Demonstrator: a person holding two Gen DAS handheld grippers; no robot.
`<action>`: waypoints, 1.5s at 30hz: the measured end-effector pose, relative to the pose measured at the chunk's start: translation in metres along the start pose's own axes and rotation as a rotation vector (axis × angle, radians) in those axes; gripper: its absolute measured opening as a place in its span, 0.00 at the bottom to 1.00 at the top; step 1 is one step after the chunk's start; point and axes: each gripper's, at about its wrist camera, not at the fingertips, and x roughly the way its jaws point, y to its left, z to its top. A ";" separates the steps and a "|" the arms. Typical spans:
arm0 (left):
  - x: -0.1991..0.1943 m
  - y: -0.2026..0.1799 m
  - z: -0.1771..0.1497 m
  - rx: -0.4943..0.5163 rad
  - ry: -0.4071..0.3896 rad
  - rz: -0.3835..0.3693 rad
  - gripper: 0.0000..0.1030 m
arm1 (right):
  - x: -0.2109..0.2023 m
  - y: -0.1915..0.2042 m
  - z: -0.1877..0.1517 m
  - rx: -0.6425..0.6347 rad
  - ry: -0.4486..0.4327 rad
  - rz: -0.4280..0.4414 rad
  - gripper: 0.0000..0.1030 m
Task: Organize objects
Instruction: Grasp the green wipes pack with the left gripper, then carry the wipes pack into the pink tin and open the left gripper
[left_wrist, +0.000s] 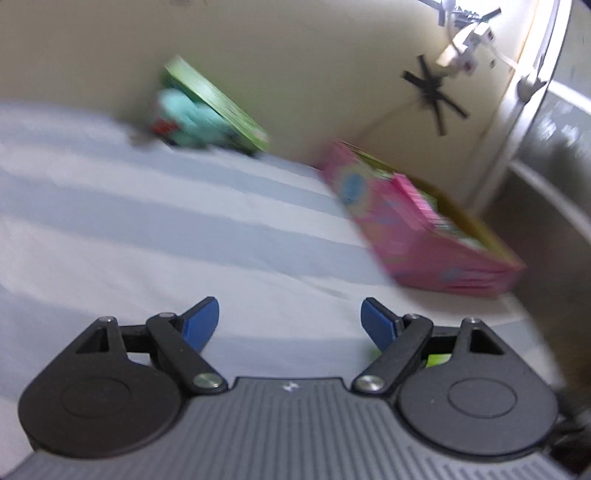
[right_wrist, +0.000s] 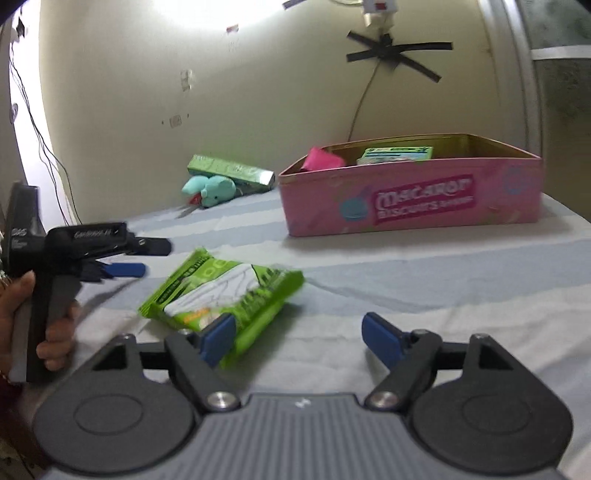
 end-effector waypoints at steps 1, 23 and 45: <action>0.002 -0.009 -0.004 -0.017 0.014 -0.033 0.83 | -0.004 -0.002 -0.002 -0.003 -0.005 0.004 0.77; 0.048 -0.155 -0.054 0.267 0.261 -0.264 0.79 | -0.009 -0.022 -0.015 -0.144 0.026 -0.012 0.46; 0.168 -0.281 0.067 0.407 0.061 -0.161 0.79 | 0.073 -0.130 0.136 -0.109 -0.166 -0.166 0.47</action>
